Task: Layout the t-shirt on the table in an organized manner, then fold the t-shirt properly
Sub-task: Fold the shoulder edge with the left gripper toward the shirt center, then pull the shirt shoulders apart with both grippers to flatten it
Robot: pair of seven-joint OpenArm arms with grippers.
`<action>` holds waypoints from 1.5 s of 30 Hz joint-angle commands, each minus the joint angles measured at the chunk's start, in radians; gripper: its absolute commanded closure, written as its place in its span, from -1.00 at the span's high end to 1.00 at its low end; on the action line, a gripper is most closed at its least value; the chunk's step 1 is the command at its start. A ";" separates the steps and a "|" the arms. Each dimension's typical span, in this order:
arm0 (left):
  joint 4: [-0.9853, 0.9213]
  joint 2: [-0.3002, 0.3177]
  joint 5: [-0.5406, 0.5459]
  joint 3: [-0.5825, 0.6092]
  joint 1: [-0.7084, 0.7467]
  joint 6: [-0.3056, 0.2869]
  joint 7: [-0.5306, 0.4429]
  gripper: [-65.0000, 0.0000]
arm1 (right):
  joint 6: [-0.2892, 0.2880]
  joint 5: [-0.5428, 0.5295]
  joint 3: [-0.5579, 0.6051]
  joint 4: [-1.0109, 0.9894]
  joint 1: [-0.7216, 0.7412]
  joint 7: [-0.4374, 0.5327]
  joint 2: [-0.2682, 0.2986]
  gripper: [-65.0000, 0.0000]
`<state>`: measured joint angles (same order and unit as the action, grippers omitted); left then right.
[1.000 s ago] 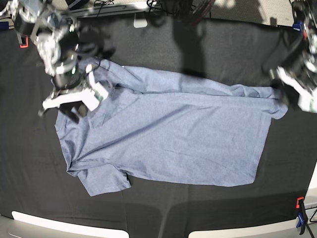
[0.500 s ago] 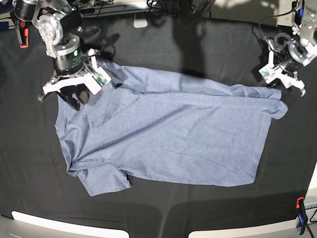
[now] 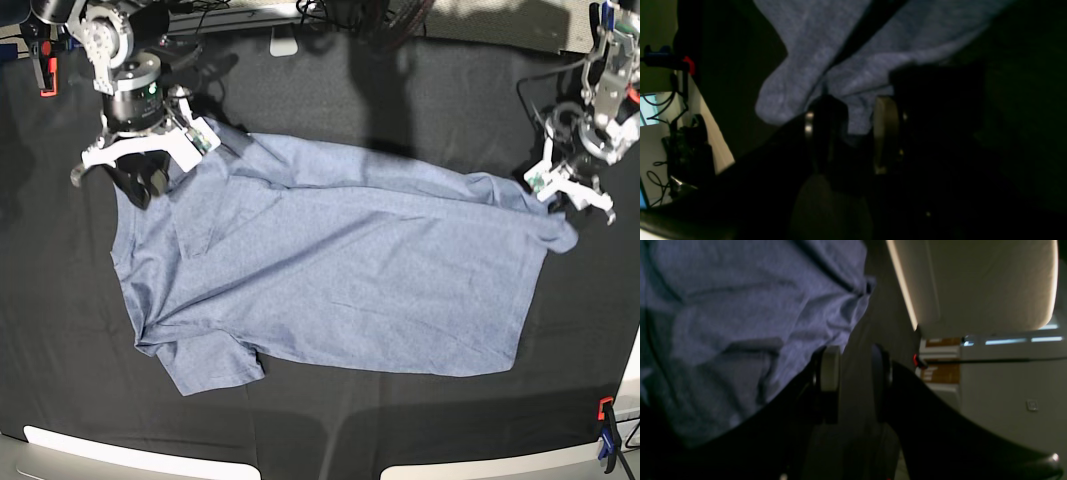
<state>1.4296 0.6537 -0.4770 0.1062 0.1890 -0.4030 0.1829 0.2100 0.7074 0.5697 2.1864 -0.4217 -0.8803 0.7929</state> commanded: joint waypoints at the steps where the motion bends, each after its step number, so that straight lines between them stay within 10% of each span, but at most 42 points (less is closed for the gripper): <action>1: -0.009 0.015 -0.013 -0.001 -0.002 -0.011 0.025 -0.42 | 0.016 0.027 -0.007 0.018 -0.006 0.006 0.013 -0.51; 5: -0.016 0.014 -0.012 -0.001 0.008 -0.011 0.024 -0.99 | 0.016 0.027 -0.007 0.025 -0.073 0.008 0.014 -0.51; 11: -0.016 0.011 -0.012 -0.001 0.010 -0.011 0.025 -1.00 | -0.023 0.000 -0.008 0.076 -0.245 -0.010 0.013 -0.48; 17: -0.016 0.012 -0.013 -0.001 0.010 -0.011 0.033 -1.00 | -0.145 -0.098 -0.008 -0.006 -0.245 -0.008 -0.002 0.11; 29: -0.016 0.012 -0.012 -0.001 0.010 -0.011 0.059 -1.00 | -0.149 -0.112 -0.007 -0.296 -0.068 0.113 -0.119 0.11; 33: -0.016 0.013 -0.008 -0.001 0.011 -0.011 0.059 -1.00 | -0.143 -0.079 -0.008 -0.295 -0.058 0.106 -0.116 -0.36; 37: -0.014 0.030 0.061 -0.001 0.018 -0.011 0.066 -1.00 | -0.007 0.029 -0.008 -0.295 -0.061 0.048 -0.105 -1.00; 45: 0.134 0.182 0.167 -0.001 0.187 -0.011 0.113 -1.00 | 0.078 0.128 -0.007 -0.256 -0.219 0.040 0.089 -1.00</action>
<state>1.5566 0.8196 -0.3038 0.1116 0.3756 -0.4114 0.2882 0.2661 0.8120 0.5678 1.9114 -0.6456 -0.8310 0.8680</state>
